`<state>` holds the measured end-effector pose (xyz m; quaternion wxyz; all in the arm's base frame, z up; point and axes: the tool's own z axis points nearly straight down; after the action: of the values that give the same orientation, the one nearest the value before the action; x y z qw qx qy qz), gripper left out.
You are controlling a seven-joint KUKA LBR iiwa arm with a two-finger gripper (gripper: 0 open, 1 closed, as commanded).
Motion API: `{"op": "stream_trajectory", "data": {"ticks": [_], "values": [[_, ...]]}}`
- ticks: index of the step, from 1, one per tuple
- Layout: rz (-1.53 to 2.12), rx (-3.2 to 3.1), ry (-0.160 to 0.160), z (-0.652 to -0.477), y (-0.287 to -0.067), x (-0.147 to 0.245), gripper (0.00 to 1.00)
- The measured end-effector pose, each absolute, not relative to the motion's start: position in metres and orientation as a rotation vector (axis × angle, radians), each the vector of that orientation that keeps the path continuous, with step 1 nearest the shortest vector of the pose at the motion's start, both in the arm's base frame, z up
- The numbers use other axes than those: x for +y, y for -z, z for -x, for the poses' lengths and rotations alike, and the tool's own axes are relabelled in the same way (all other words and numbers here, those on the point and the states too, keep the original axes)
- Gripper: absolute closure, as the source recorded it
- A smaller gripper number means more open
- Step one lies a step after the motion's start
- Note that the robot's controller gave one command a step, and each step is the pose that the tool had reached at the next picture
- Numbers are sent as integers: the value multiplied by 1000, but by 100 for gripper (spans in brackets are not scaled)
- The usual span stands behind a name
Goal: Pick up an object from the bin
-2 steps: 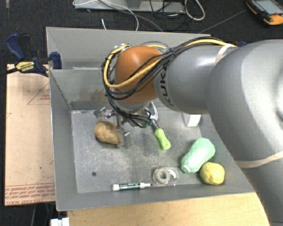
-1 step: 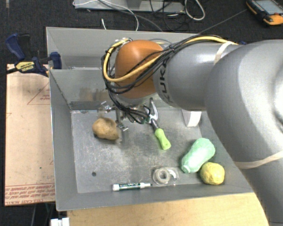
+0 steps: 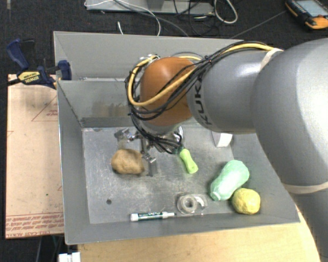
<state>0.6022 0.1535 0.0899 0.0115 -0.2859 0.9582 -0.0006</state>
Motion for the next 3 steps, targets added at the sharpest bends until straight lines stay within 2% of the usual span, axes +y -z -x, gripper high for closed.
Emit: {"op": "stream_trajectory", "data": {"ticks": [1, 2, 3], "values": [[1265, 2846, 6, -578, -84, 165, 0], [1050, 2934, 2, -567, -103, 161, 0], [1265, 2851, 1, -524, -113, 163, 0]]}}
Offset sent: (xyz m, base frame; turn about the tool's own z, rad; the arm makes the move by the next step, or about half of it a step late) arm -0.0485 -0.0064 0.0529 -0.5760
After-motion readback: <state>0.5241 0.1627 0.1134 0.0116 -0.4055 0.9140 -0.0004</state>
